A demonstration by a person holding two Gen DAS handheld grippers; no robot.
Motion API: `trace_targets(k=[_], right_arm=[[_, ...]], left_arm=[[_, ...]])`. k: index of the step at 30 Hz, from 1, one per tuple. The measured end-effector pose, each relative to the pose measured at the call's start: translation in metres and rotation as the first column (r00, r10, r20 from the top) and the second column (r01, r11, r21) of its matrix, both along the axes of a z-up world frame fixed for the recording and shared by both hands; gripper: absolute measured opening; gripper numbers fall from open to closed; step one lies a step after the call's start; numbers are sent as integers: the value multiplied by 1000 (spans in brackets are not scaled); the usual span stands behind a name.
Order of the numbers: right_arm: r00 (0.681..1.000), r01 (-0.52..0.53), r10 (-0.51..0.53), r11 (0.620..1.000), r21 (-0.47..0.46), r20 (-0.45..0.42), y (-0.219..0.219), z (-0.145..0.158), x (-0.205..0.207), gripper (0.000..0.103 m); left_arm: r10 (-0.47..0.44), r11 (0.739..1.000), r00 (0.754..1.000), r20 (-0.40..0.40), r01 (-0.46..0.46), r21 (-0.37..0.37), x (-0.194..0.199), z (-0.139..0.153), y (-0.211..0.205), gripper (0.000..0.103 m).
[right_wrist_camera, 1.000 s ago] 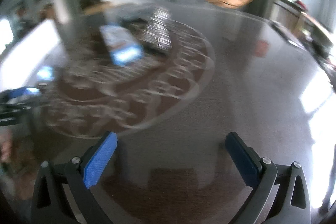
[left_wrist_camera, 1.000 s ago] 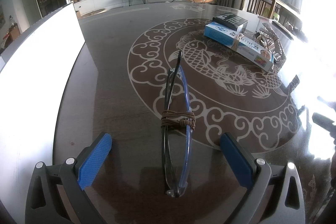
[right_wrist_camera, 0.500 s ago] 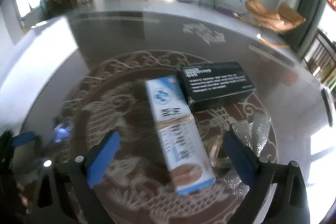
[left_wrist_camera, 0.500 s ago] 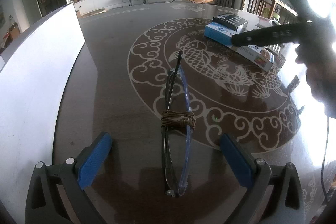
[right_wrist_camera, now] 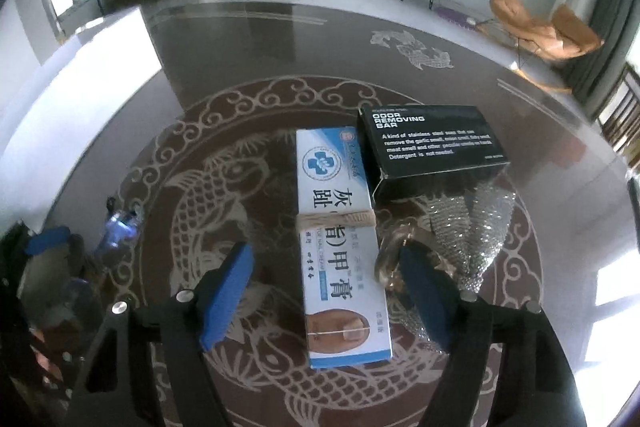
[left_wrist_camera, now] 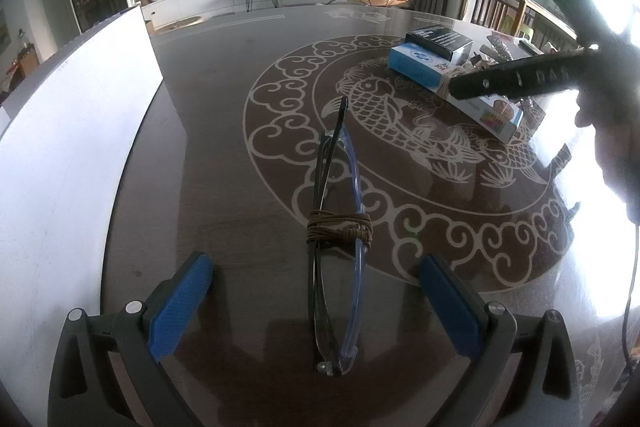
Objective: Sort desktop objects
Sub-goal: 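Lower the right tool over the blue-and-white ointment box and grasp it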
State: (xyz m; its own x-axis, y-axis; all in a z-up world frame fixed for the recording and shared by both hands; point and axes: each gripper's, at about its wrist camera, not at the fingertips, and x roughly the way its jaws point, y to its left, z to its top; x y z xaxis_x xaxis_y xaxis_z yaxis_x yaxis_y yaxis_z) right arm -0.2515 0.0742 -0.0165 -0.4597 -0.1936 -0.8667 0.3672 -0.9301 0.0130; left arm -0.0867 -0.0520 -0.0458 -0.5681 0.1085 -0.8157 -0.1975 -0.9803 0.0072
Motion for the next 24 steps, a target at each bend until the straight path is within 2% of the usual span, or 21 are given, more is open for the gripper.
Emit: trace_targets(k=[3, 6, 8, 9, 11, 13, 15, 16, 17, 19, 20, 24], right_arm=[[999, 27, -25, 998, -55, 46, -2, 3, -7, 79], [1000, 1, 5, 965, -261, 22, 6, 16, -4, 79], [998, 31, -10, 933, -359, 60, 15, 16, -10, 79], [996, 64, -36, 926, -372, 82, 20, 14, -13, 79], [993, 107, -83, 933, -343, 83, 26, 12, -15, 79], [994, 94, -68, 938, -333, 90, 23, 10, -12, 79], [997, 76, -62, 949, -307, 54, 16, 13, -6, 79], [998, 57, -63, 951, -305, -9, 10, 21, 5, 79], [996, 37, -61, 947, -320, -66, 7, 29, 12, 79], [988, -61, -8, 900, -432, -156, 4, 45, 35, 79], [987, -90, 17, 881, -465, -159, 2, 47, 41, 80], [991, -101, 50, 887, -450, -124, -1, 36, 52, 80]], left_arm=[[0, 1000, 1000, 0, 0, 1, 0, 0, 1, 103], [0, 1000, 1000, 0, 0, 0, 0, 0, 0, 103], [0, 1000, 1000, 0, 0, 0, 0, 0, 0, 103], [0, 1000, 1000, 0, 0, 1, 0, 0, 0, 103], [0, 1000, 1000, 0, 0, 1, 0, 0, 0, 103], [0, 1000, 1000, 0, 0, 1, 0, 0, 0, 103], [0, 1000, 1000, 0, 0, 1, 0, -1, 0, 103], [0, 1000, 1000, 0, 0, 1, 0, -1, 0, 103], [0, 1000, 1000, 0, 0, 1, 0, -1, 0, 103], [0, 1000, 1000, -1, 0, 1, 0, -1, 0, 103], [0, 1000, 1000, -1, 0, 1, 0, -1, 0, 103], [0, 1000, 1000, -1, 0, 1, 0, -1, 0, 103]])
